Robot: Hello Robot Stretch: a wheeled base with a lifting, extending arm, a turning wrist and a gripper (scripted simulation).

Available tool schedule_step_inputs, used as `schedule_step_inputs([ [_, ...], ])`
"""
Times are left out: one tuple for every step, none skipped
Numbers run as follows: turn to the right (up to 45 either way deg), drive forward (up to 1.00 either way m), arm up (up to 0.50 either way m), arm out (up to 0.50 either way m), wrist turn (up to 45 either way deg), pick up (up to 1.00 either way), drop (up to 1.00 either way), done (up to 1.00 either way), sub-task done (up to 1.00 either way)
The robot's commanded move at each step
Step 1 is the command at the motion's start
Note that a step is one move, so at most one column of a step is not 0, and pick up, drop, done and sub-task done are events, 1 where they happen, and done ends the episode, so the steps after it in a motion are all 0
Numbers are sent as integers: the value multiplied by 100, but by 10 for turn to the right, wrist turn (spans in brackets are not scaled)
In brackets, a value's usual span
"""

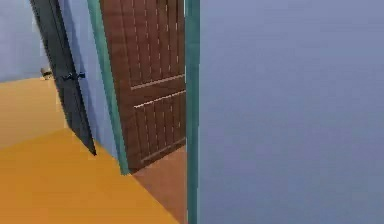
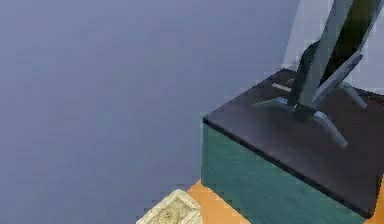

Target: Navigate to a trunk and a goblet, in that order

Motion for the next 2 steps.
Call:
schedule_step_inputs([
  [-390, 0, 0, 0, 0, 0, 0, 0, 0],
  [0, 100, 0, 0, 0, 0, 0, 0, 0],
])
